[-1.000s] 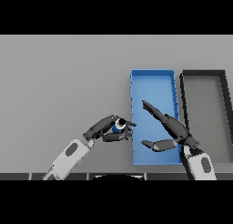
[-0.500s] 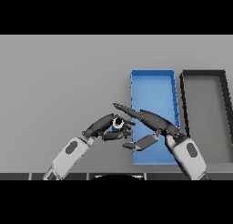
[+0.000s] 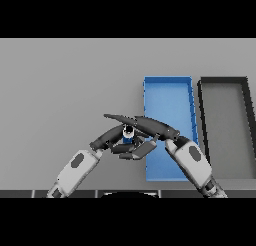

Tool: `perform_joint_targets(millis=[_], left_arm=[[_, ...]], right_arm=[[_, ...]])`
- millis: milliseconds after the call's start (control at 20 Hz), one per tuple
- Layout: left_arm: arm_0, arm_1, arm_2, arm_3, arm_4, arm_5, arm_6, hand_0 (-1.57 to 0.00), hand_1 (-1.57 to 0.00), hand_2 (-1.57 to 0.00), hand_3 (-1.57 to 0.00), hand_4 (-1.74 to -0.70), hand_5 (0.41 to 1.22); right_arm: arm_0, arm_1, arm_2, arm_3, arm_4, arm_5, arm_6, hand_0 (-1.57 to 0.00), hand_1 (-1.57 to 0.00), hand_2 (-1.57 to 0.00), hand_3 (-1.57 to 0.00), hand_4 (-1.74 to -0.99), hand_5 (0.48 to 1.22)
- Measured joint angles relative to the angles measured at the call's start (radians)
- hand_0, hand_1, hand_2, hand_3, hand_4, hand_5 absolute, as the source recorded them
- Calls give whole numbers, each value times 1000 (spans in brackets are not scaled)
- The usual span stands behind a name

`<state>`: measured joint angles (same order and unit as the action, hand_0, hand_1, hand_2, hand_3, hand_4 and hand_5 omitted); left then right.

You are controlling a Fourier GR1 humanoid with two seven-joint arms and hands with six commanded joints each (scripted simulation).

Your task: Pick up the blue pipe and place it into the blue bin.

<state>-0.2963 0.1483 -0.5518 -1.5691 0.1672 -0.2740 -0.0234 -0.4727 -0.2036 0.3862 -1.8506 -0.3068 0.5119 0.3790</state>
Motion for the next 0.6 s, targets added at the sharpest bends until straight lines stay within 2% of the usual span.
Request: perform_joint_targets(millis=[50, 100, 150, 200, 250, 300, 400, 450, 500, 600], left_arm=[[-7, 4, 5, -8, 14, -13, -1, -1496, -1393, -1367, -1150, -1630, 1221], [-19, 2, 0, 2, -23, -6, -35, -1236, -1120, -1093, -920, -1613, 1221], [-23, 17, -16, -1, -73, 14, 3, -993, -895, -875, -736, -1587, 1221], [-24, 35, -33, -7, -117, 21, 25, -879, -828, -796, -667, -1611, 1221], [-5, 26, -46, -20, -138, 40, 8, -895, -867, -845, -656, -1637, 1221], [-4, 32, -40, -15, -144, 42, -7, -1030, -1008, -990, -623, -1658, 1192], [2, 0, -16, -19, -82, 37, -33, -1225, -1211, -1199, -525, -1688, 1203], [20, -8, -18, -27, -69, 31, -33, -1294, -1283, -1274, -533, -1698, 1206], [24, -15, -9, -23, -52, 26, -50, -1349, -1340, -1333, -527, -1707, 1209], [32, -13, -9, -28, -41, 18, -47, -1429, -1423, -1419, -588, -1719, 1214]], right_arm=[[-10, 9, 7, 9, 1, 6, -3, -138, -166, -193, -106, -1308, 523], [-36, 14, 6, 29, 1, 11, 6, -278, -313, -329, -228, -1352, 528], [-40, 20, 13, 37, 5, 17, 24, -478, -500, -500, -375, -1390, 538], [-43, 21, 13, 45, -4, 31, 17, -697, -714, -714, -562, -1453, 551], [-58, 25, 12, 53, -16, 39, 17, -872, -886, -886, -701, -1503, 573], [-58, 34, 22, 58, -25, 46, 23, -1012, -1023, -1023, -828, -1541, 604], [-56, 50, 23, 58, -65, 29, 35, -1213, -1220, -1220, -1096, -1492, 706], [-41, 56, 29, 53, -66, 21, 19, -1285, -1290, -1290, -1191, -1475, 809], [-43, 69, 30, 57, -55, 7, 3, -1342, -1346, -1346, -1267, -1464, 891], [-38, 72, 28, 55, -20, 6, -24, -1424, -1427, -1427, -1376, -1456, 1010]])
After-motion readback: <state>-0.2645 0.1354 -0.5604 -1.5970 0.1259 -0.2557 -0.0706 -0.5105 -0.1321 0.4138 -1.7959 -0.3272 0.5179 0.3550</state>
